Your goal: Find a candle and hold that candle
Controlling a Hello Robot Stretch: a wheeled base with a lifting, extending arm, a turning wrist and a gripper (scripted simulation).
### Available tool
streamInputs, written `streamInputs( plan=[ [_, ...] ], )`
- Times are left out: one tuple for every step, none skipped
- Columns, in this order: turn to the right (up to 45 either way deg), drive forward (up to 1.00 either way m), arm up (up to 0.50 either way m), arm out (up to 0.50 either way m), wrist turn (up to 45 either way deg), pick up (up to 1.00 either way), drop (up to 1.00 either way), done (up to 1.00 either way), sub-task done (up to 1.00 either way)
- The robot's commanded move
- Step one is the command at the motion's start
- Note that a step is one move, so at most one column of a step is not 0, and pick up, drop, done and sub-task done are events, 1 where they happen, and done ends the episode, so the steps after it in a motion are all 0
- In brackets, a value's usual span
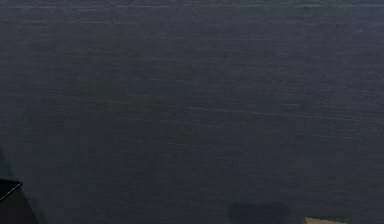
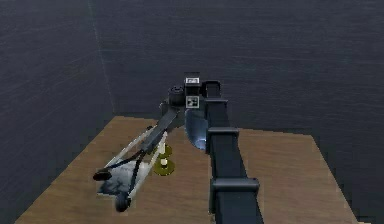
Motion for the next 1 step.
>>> streamInputs(
  plan=[
    [0.0, 0.0, 0.0, 0.0, 45.0, 0.0, 0.0, 0.0, 0.0]
  ],
)
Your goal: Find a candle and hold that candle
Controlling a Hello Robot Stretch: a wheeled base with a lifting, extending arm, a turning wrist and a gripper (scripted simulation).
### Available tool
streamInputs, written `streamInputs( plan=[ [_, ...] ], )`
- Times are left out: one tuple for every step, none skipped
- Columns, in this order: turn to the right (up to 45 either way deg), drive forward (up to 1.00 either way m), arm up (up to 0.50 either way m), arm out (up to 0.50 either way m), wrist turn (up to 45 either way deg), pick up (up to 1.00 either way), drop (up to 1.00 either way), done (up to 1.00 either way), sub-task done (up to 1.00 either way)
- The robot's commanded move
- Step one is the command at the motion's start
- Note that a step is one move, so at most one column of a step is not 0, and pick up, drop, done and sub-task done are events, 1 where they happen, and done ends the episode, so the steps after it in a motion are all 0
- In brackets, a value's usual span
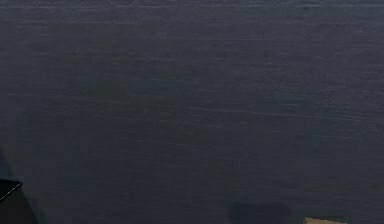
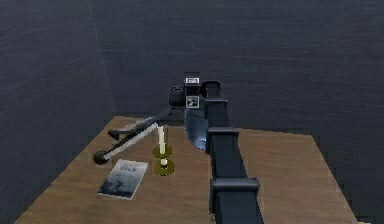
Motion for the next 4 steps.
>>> streamInputs(
  plan=[
    [0.0, 0.0, 0.0, 0.0, 45.0, 0.0, 0.0, 0.0, 0.0],
    [0.0, 0.0, 0.0, 0.0, 30.0, 0.0, 0.0, 0.0, 0.0],
    [0.0, 0.0, 0.0, 0.0, 0.0, 1.0, 0.0, 0.0, 0.0],
    [0.0, 0.0, 0.06, 0.0, 0.0, 0.0, 0.0, 0.0, 0.0]
  ],
)
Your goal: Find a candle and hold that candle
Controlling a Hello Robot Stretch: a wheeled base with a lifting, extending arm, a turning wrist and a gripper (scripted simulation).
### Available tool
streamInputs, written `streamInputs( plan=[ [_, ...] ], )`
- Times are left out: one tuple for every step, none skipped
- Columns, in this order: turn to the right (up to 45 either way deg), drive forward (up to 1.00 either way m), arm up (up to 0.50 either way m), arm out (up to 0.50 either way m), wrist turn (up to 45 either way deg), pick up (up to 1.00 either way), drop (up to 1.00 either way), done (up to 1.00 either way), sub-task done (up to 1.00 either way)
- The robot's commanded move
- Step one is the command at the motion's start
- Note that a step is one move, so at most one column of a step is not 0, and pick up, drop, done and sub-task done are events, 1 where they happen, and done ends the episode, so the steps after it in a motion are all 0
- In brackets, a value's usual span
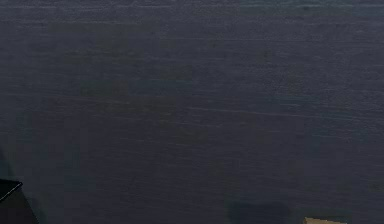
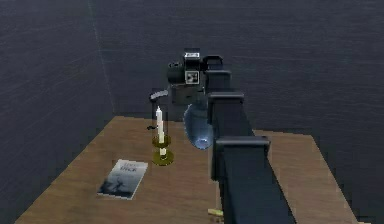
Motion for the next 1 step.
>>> streamInputs(
  plan=[
    [0.0, 0.0, 0.0, 0.0, 0.0, 0.0, 0.0, 1.0, 0.0]
  ],
)
